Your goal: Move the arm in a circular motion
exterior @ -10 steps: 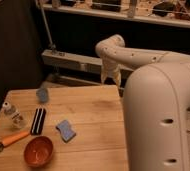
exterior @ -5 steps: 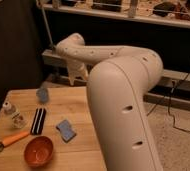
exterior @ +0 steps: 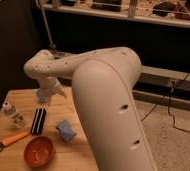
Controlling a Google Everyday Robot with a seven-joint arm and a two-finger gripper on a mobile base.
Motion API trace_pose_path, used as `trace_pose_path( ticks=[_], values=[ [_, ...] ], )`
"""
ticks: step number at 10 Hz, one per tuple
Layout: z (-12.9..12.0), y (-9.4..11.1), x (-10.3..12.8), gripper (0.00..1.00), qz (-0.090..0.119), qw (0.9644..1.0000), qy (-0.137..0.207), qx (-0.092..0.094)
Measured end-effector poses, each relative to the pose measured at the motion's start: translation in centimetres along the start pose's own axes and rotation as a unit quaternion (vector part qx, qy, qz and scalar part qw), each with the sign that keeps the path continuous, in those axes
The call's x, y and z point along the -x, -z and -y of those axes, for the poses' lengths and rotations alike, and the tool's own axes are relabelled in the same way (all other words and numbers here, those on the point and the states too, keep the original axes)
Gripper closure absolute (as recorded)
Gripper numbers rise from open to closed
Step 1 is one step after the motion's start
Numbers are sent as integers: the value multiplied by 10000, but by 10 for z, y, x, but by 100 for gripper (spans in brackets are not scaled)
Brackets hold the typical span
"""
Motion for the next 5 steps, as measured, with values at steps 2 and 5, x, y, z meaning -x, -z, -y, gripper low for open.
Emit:
trace_pose_path(
  ticks=[2,5],
  values=[
    [-8,-9,-55,35,-324,9993,46,206],
    [12,-28,-136,35,-799,9939,-592,471]
  ],
)
